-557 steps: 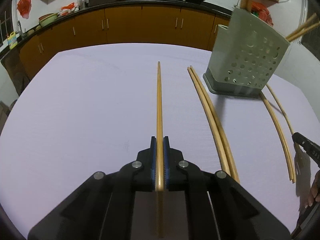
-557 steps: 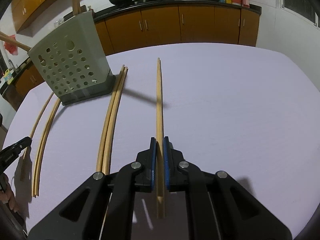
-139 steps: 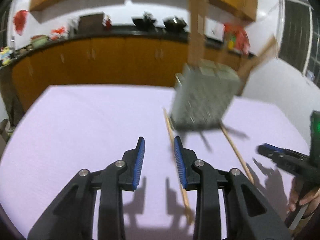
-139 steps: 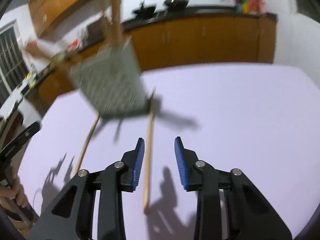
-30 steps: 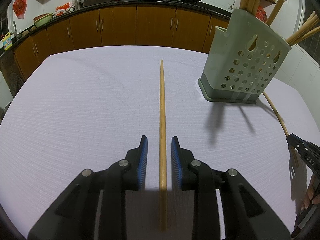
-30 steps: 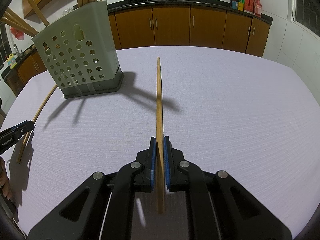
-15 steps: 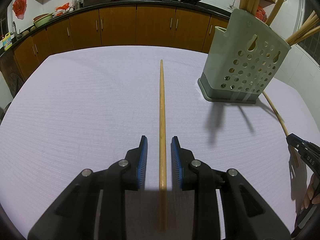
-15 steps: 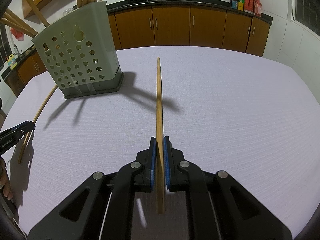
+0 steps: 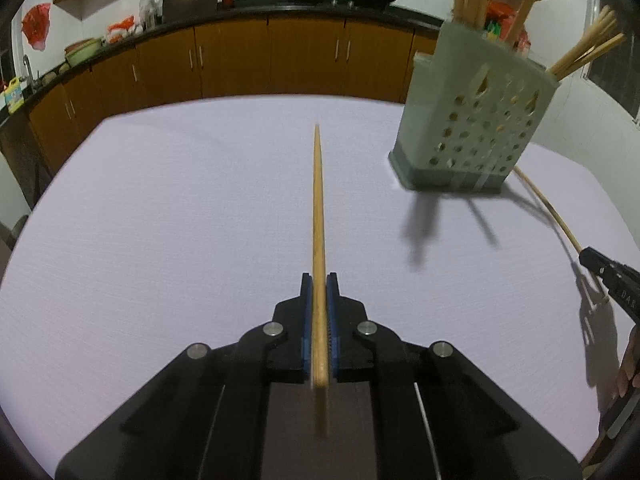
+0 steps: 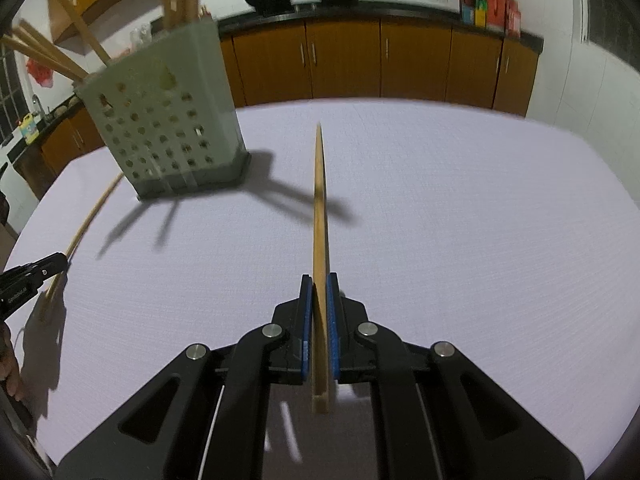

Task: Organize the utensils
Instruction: 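Lift the left tool's chopstick upright over the holder while the right tool lifts its own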

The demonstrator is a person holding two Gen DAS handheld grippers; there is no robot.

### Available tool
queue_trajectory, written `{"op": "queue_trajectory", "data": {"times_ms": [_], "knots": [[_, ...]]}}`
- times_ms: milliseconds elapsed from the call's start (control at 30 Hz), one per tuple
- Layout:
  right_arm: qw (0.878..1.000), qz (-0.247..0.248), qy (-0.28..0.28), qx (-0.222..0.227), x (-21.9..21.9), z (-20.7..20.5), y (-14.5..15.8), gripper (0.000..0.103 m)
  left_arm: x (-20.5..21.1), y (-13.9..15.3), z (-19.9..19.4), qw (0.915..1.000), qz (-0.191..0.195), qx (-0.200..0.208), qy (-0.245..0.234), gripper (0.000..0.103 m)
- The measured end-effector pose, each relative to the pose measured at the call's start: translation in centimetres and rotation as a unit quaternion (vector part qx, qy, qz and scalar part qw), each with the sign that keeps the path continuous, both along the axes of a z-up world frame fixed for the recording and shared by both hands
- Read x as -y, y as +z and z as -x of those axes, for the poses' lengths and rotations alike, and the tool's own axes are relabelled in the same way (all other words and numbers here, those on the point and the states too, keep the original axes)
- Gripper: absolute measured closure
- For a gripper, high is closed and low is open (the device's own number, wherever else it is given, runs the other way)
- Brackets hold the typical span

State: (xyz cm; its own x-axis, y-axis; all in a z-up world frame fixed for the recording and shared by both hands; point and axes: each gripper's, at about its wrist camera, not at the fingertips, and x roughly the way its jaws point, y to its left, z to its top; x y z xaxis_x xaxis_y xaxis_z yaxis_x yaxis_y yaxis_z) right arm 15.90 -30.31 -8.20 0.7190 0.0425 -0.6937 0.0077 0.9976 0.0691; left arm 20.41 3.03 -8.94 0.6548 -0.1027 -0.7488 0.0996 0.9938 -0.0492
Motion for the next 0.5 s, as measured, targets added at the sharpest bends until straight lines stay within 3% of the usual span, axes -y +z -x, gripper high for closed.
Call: {"op": "queue_trajectory", "data": {"times_ms": [300, 500], "knots": [[0.993, 0.007, -0.008, 0.118, 0.2, 1.7, 7.1, 0.095, -0.7, 7.7, 2.0, 0.994, 0.019, 0.107, -0.002, 0.095], [0.987, -0.003, -0.011, 0.162, 0.3, 1.5, 10.0, 0.095, -0.7, 11.9, 2.2, 0.986, 0.044, 0.16, -0.01, 0.095]]}}
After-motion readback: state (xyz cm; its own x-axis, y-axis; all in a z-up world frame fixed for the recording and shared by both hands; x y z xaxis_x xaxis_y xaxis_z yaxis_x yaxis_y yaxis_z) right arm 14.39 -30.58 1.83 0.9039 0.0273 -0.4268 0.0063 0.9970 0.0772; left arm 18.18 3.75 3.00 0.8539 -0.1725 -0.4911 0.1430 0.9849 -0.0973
